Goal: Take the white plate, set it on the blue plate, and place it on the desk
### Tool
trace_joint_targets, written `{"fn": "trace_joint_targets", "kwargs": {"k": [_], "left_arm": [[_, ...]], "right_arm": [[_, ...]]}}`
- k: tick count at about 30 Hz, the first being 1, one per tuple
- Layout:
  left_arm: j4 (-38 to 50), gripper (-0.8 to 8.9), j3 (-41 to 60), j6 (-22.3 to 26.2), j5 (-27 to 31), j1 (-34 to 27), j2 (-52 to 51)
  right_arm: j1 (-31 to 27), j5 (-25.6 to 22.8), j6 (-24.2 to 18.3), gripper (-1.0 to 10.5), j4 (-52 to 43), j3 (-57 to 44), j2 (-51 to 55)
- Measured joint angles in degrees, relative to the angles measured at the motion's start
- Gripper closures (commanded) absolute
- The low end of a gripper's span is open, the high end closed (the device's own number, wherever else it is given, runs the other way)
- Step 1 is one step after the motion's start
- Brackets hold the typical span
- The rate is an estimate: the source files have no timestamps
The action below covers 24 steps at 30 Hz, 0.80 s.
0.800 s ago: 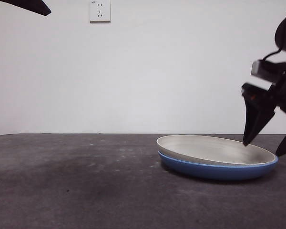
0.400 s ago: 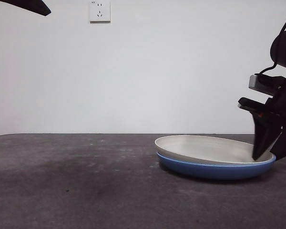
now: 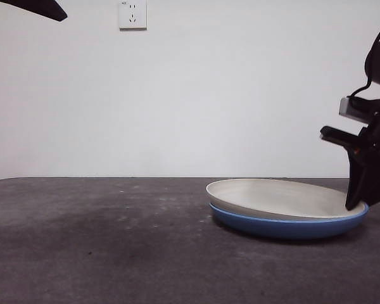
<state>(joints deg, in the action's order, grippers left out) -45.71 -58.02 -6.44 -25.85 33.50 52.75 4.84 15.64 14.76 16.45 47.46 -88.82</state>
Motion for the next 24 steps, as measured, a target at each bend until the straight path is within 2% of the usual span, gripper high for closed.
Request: {"fn": "trace_joint_targets", "kwargs": {"k": [6,14,20,24], "left_arm": [[0.00,4.39,0.00,-0.13,0.00,0.00,0.00],[0.02,4.39,0.00,-0.13,0.00,0.00,0.00],[0.02,4.39,0.00,-0.13,0.00,0.00,0.00],[0.02,4.39,0.00,-0.13,0.00,0.00,0.00]], "right_arm": [[-0.09,-0.61,0.09,9.4,0.57,0.00,6.60],[0.50,3.28,2.03,9.4,0.15,0.13,12.87],[5.14,2.84,4.11,9.4,-0.48,0.28,12.92],[9.57,0.37,5.75,9.4,-3.04,0.31,12.90]]}}
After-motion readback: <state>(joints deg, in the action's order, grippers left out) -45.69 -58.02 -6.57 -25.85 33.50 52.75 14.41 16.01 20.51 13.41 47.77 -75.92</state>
